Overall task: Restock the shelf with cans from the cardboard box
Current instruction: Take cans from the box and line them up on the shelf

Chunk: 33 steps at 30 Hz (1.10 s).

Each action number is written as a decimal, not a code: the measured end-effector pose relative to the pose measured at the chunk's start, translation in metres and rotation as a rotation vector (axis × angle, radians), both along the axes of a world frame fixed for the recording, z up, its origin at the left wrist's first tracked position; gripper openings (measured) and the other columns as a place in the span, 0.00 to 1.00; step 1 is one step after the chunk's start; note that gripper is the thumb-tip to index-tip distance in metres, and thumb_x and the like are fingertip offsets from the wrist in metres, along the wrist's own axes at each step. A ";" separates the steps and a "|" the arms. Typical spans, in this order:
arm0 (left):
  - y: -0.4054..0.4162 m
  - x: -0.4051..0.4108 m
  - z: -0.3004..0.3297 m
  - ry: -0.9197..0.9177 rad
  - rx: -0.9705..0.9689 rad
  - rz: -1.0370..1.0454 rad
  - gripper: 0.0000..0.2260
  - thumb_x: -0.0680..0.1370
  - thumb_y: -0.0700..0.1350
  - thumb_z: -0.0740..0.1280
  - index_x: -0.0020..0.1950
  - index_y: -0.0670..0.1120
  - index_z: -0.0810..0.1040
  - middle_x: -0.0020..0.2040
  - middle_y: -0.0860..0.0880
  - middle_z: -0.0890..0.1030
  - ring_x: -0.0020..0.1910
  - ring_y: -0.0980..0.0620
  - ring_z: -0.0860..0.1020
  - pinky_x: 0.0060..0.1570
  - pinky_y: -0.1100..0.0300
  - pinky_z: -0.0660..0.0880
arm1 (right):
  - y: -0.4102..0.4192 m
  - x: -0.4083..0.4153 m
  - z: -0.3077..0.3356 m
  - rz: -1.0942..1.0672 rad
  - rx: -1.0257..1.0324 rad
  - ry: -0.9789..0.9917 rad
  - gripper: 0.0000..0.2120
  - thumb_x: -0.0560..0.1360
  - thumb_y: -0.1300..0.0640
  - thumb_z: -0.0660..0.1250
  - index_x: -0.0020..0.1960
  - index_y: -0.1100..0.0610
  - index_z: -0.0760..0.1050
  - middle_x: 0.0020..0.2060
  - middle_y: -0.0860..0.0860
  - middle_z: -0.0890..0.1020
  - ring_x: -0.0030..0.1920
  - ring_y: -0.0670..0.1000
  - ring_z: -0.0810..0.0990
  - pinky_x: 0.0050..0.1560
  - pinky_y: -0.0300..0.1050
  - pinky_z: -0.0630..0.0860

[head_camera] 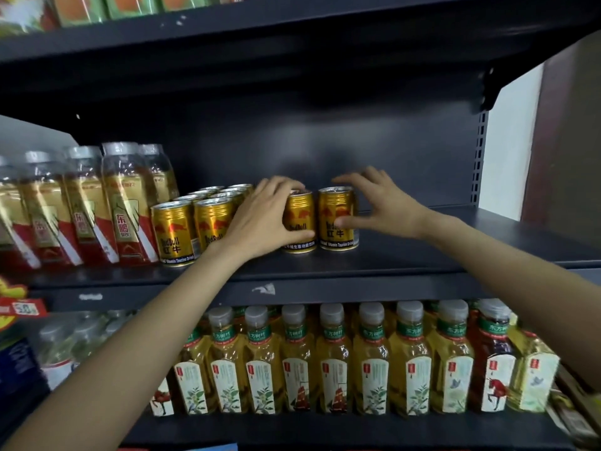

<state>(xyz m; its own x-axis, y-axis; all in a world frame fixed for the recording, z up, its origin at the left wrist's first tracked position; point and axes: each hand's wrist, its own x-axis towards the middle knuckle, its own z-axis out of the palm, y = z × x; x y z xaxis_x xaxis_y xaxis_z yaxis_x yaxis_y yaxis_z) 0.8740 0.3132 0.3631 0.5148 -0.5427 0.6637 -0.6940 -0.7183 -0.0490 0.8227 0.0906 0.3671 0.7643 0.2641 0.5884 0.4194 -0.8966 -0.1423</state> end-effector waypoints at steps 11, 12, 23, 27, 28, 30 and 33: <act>-0.022 0.047 0.005 -0.027 0.083 0.133 0.30 0.68 0.55 0.74 0.66 0.49 0.67 0.62 0.48 0.73 0.61 0.46 0.73 0.58 0.52 0.70 | 0.010 0.050 0.008 -0.160 -0.245 -0.081 0.28 0.71 0.52 0.72 0.68 0.53 0.66 0.62 0.53 0.74 0.62 0.56 0.72 0.57 0.51 0.71; -0.024 0.053 0.006 -0.019 0.088 0.158 0.30 0.68 0.55 0.74 0.66 0.49 0.67 0.63 0.48 0.74 0.61 0.45 0.73 0.58 0.51 0.70 | 0.012 0.058 0.009 -0.167 -0.258 -0.076 0.28 0.71 0.52 0.72 0.68 0.53 0.66 0.62 0.53 0.75 0.61 0.57 0.73 0.57 0.51 0.71; -0.040 0.104 0.001 -0.141 0.259 0.394 0.26 0.75 0.51 0.68 0.68 0.44 0.63 0.65 0.43 0.72 0.63 0.44 0.71 0.61 0.54 0.67 | 0.017 0.126 0.010 -0.231 -0.341 -0.074 0.30 0.72 0.51 0.69 0.71 0.52 0.62 0.65 0.53 0.72 0.65 0.58 0.69 0.64 0.51 0.67; -0.043 0.113 -0.001 -0.091 0.216 0.422 0.25 0.75 0.48 0.68 0.68 0.43 0.63 0.65 0.43 0.71 0.63 0.43 0.71 0.59 0.53 0.70 | 0.024 0.143 0.005 -0.226 -0.267 -0.068 0.31 0.73 0.52 0.69 0.72 0.50 0.61 0.67 0.53 0.69 0.67 0.58 0.65 0.65 0.52 0.67; -0.043 0.115 -0.001 -0.069 0.194 0.421 0.26 0.75 0.47 0.69 0.68 0.43 0.63 0.65 0.43 0.71 0.63 0.43 0.71 0.58 0.53 0.71 | 0.025 0.147 0.005 -0.222 -0.255 -0.062 0.31 0.73 0.53 0.69 0.72 0.50 0.61 0.67 0.53 0.69 0.67 0.57 0.65 0.65 0.52 0.67; -0.042 0.120 -0.001 -0.042 0.167 0.430 0.26 0.74 0.45 0.69 0.68 0.43 0.63 0.65 0.43 0.71 0.65 0.43 0.70 0.58 0.53 0.71 | 0.026 0.153 0.005 -0.216 -0.245 -0.051 0.31 0.73 0.52 0.69 0.72 0.50 0.61 0.67 0.53 0.70 0.68 0.57 0.65 0.66 0.52 0.67; -0.043 0.127 -0.003 -0.036 0.169 0.475 0.26 0.75 0.43 0.68 0.69 0.43 0.62 0.67 0.43 0.69 0.70 0.43 0.65 0.62 0.52 0.69 | 0.029 0.161 0.006 -0.206 -0.249 -0.062 0.31 0.72 0.51 0.69 0.72 0.49 0.61 0.67 0.52 0.70 0.68 0.57 0.64 0.66 0.52 0.66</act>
